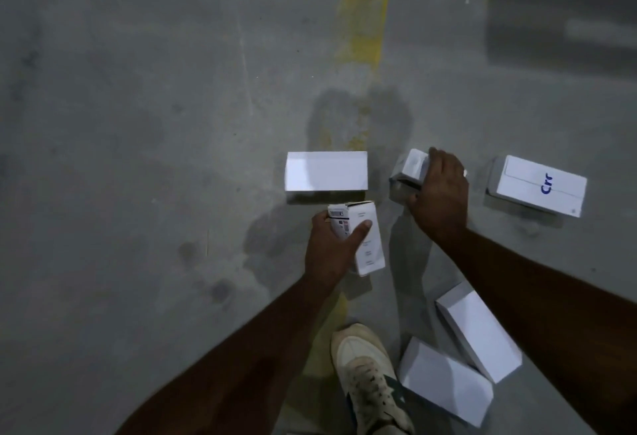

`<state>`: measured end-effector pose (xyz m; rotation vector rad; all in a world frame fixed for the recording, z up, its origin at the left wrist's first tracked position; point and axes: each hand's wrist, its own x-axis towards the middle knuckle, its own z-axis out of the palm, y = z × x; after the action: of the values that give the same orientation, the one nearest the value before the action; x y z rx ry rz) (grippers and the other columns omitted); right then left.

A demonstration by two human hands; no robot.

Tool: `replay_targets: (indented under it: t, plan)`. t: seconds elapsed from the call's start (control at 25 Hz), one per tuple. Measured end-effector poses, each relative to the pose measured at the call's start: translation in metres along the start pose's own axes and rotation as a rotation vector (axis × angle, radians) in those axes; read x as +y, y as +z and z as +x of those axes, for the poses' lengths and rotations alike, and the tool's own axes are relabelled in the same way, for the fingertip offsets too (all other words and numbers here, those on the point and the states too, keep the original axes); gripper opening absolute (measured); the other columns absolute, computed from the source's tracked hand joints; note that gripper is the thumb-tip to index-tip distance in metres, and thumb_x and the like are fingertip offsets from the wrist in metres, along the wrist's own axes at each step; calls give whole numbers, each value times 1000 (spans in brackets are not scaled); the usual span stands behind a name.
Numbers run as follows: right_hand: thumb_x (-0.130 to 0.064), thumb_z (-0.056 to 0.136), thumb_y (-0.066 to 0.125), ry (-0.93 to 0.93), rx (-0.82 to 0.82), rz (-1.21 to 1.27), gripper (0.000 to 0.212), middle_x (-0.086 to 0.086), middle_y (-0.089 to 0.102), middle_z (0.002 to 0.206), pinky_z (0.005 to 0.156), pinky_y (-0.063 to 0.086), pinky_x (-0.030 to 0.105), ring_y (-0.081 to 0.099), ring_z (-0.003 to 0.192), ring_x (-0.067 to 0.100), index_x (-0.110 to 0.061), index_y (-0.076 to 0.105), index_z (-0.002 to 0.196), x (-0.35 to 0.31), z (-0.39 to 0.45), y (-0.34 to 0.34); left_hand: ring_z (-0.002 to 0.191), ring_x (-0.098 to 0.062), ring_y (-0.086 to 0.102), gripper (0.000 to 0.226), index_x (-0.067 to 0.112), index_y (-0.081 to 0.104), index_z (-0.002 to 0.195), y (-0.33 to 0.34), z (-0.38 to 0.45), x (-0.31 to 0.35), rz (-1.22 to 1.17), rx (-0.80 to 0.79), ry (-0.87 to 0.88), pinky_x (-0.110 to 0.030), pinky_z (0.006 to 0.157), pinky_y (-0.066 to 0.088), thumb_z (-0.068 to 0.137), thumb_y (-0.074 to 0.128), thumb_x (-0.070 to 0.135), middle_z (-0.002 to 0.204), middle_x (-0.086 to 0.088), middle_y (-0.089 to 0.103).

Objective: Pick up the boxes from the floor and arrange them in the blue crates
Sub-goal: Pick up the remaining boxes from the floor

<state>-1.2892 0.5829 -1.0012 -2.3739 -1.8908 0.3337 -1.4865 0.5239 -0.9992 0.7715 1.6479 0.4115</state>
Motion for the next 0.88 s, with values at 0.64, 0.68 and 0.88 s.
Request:
replay_targets:
  t: [0.64, 0.68, 0.88]
  plan:
    - [-54, 85, 67, 483, -258, 976, 55, 7, 58, 123, 88, 58, 37, 64, 102, 16, -25, 57, 131, -39, -65, -156, 99, -25, 70, 49, 18, 62, 124, 5, -90, 146, -353, 19, -177, -46, 90, 59, 92, 61, 56, 113, -6, 72]
    - [-45, 93, 63, 487, -242, 1038, 44, 7, 62, 122, 85, 59, 33, 66, 101, 15, -24, 58, 131, -43, -70, -182, 100, -27, 71, 54, 18, 63, 123, -1, -109, 164, -345, 17, -175, -48, 90, 59, 88, 64, 59, 112, -7, 73]
    - [-23, 102, 52, 436, -285, 1221, 24, -18, 69, 104, 66, 52, 11, 68, 83, -9, -29, 61, 124, -59, -87, -316, 95, -27, 76, 59, 14, 73, 111, -37, -218, 242, -278, -19, -36, -52, 88, 60, 65, 87, 49, 103, -5, 78]
